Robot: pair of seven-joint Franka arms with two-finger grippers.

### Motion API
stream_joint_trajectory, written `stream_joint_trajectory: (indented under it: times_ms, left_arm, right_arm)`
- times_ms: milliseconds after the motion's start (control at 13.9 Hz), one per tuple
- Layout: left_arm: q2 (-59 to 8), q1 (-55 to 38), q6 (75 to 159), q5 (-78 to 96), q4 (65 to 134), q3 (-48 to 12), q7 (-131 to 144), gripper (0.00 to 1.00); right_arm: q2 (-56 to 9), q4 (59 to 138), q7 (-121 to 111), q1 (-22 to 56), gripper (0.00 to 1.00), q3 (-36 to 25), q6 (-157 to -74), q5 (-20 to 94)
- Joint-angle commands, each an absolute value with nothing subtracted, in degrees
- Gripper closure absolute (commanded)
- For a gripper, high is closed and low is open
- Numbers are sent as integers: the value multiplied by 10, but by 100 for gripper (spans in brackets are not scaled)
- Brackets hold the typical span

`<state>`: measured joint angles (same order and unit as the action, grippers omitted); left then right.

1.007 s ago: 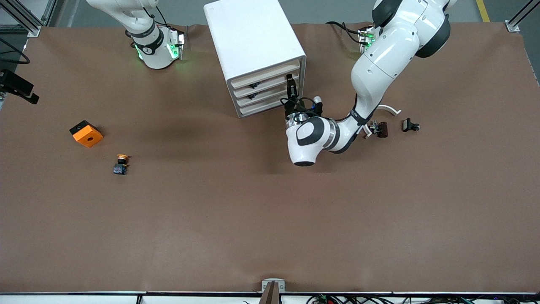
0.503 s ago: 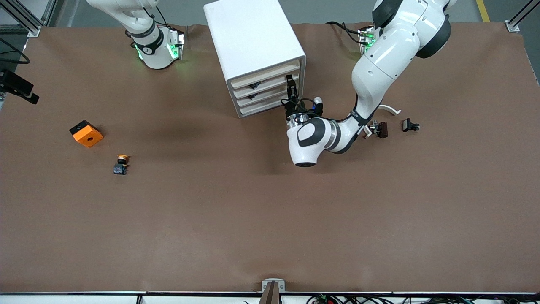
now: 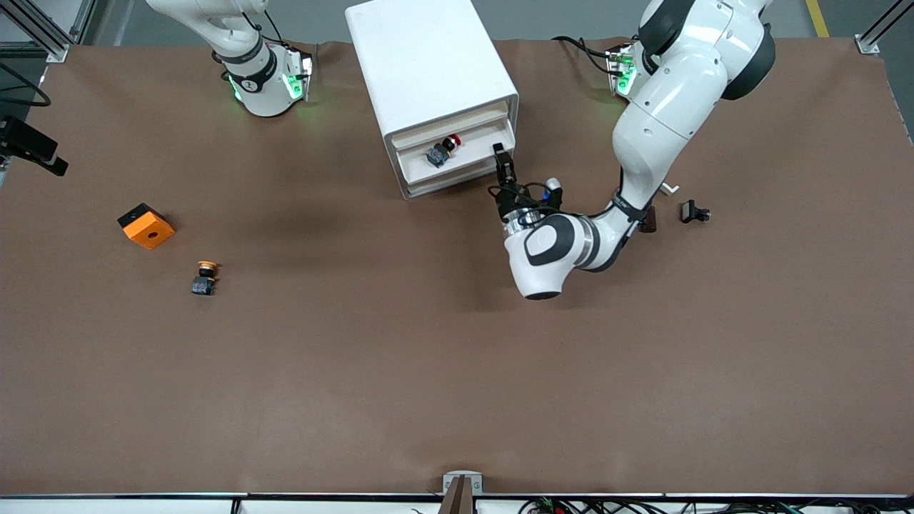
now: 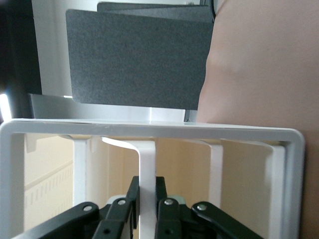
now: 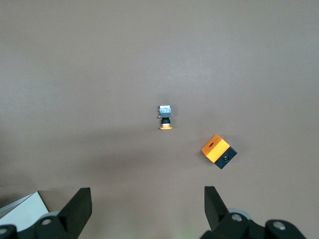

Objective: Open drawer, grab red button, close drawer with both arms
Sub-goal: 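Pull the drawer open with the left gripper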

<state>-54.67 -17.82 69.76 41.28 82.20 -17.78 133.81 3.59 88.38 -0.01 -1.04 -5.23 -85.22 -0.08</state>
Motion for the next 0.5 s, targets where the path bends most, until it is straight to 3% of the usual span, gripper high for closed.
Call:
stream_joint_trajectory:
  times_ms: [0,216,432]
  left_arm:
    - [-549,-162,693,432,799,-170,1346,100]
    - [-548,-140,693,433,790,-168,1347,100]
    - [-548,-117,693,437,780,-167,1347,100]
  right_arm:
    - [41,878,-1,-16,0,-50,-849,4]
    - [33,877,-1,-18,0,-51,-851,11]
    - [-17,869,-2,-6,0,-47,-850,10]
